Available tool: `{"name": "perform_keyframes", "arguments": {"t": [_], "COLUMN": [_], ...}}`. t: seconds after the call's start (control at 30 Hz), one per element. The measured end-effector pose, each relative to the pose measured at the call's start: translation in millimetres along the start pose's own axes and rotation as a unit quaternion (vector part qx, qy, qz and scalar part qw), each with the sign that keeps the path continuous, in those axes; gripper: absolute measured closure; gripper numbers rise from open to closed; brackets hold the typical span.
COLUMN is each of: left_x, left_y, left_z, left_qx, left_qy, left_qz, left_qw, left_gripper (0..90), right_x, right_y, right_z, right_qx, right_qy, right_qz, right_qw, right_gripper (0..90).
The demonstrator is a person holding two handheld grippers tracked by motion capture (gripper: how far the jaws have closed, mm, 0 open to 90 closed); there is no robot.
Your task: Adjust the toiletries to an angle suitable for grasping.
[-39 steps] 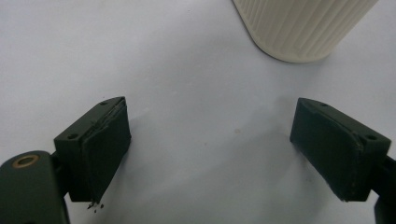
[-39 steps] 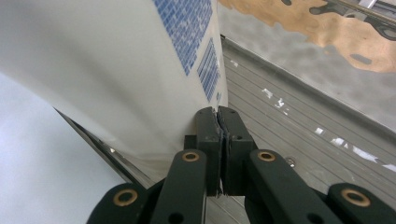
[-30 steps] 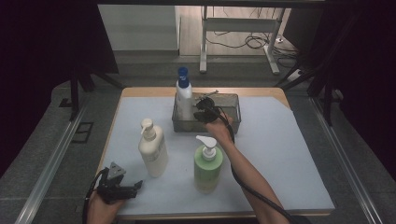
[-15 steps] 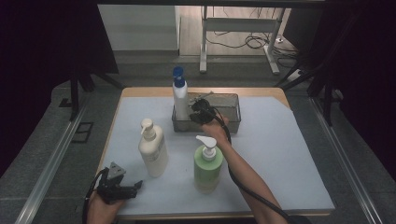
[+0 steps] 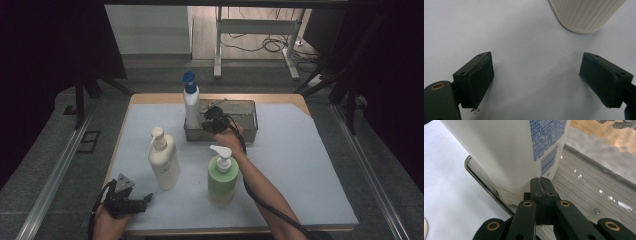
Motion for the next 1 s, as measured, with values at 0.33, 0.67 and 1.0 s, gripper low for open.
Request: {"name": "perform_keyframes", "arguments": {"t": [0.33,0.67,1.0], "left_x": [-0.1,-0.1,-0.2], "left_y": [0.0,0.0,-0.1], "left_z": [-0.1,-0.1,-0.1], "left_qx": [0.000,-0.001,-0.001], "left_qy": [0.000,0.000,0.000], "left_qz": [0.000,0.000,0.001], "left_qw": [1.0000,1.0000,1.0000], "left_gripper": [12.2,12.2,12.2], "right_x": [-7.7,-12.1,-6.6], "right_y": [13.6,37.8,57.9], "right_z": [2.6,6.2,9.0], "right_qx": [-0.013,-0.035,-0.053], "right_qy": [0.004,0.018,0.032], "right_qz": [-0.013,0.004,0.020], "right_qw": [0.9998,0.9992,0.9979], "right_gripper": [63.8,42.1,35.1]}}
Point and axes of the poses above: each handheld gripper's, and its own axes: y roughly backward along the jaws, z roughly out of its top, x roughly to its left, the point moved 6 cm from there along -y, roughly forward along the jaws, and after that the axes turned 9 degrees about -x, right-handed, at the moved point
